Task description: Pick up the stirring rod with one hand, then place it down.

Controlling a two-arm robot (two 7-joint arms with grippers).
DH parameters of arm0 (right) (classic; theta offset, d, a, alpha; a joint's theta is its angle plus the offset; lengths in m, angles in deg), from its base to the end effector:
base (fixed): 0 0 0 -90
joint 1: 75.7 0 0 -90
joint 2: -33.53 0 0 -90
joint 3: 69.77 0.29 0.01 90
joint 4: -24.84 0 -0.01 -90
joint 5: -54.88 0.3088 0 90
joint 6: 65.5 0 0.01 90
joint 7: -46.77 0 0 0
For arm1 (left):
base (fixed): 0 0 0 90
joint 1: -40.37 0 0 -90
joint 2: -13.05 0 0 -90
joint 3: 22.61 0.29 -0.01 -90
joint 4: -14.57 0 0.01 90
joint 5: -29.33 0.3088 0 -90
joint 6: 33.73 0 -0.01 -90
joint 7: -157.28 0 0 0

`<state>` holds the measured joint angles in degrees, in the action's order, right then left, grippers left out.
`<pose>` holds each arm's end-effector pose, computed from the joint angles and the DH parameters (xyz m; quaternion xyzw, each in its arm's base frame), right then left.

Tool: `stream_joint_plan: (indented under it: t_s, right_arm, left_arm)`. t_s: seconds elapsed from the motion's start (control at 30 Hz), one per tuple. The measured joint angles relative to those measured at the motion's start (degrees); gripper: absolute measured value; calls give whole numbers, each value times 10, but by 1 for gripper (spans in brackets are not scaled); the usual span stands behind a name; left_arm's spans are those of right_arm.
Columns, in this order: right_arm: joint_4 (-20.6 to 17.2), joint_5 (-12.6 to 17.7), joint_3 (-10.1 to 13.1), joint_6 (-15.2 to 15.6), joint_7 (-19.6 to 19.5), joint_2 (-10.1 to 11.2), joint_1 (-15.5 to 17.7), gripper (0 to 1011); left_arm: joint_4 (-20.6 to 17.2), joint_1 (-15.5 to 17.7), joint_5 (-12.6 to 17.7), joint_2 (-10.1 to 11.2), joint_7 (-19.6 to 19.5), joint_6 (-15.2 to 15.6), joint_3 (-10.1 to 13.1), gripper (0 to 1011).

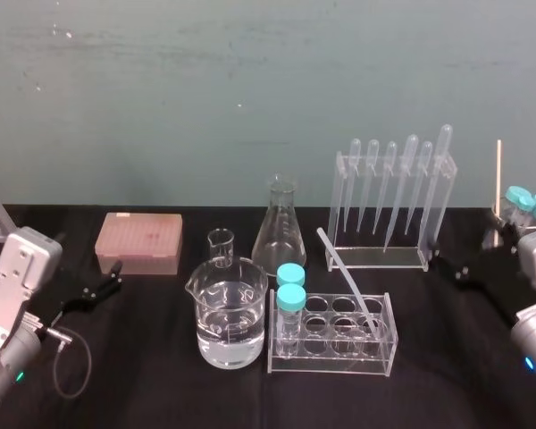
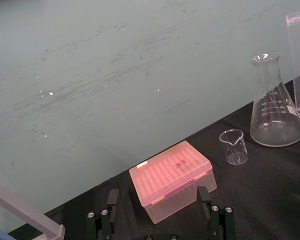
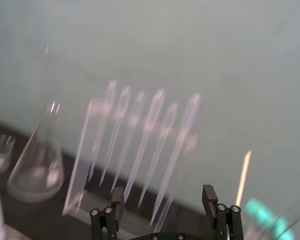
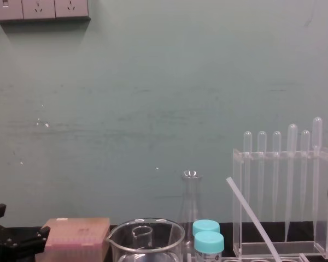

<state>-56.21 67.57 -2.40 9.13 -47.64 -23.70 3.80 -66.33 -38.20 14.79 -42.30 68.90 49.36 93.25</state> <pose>0.3591 -0.0836 -0.2983 -0.0684 -0.1805 -0.6028 0.7742 0.3581 0.0827 -0.3023 0.1415 -0.1325 0.5799 0.7913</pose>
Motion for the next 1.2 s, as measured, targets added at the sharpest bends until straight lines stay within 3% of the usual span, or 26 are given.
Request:
stream_joint_plan:
  t_s: [0.13, 0.3, 0.43, 0.6, 0.7, 0.97, 1.2]
  right_arm:
    - [-6, -25, 9, -47, -18, -13, -7, 1000]
    - [-12, -50, 0, -93, -2, -18, -20, 1000]
    - [-25, -71, -23, -132, 41, -15, -24, 1000]
    - [-37, -64, -42, -141, 92, -11, -27, 1000]
    - [-41, -40, -50, -120, 126, -11, -31, 1000]
    - [-38, 48, -53, -9, 208, -17, -50, 1000]
    - [-15, 74, -56, 47, 253, -27, -73, 1000]
  left_arm:
    - [0, 0, 0, 0, 0, 0, 0, 1000]
    - [0, 0, 0, 0, 0, 0, 0, 1000]
    - [0, 0, 0, 0, 0, 0, 0, 1000]
    - [0, 0, 0, 0, 0, 0, 0, 1000]
    - [0, 0, 0, 0, 0, 0, 0, 1000]
    - [0, 0, 0, 0, 0, 0, 0, 1000]
    - [0, 0, 0, 0, 0, 0, 0, 1000]
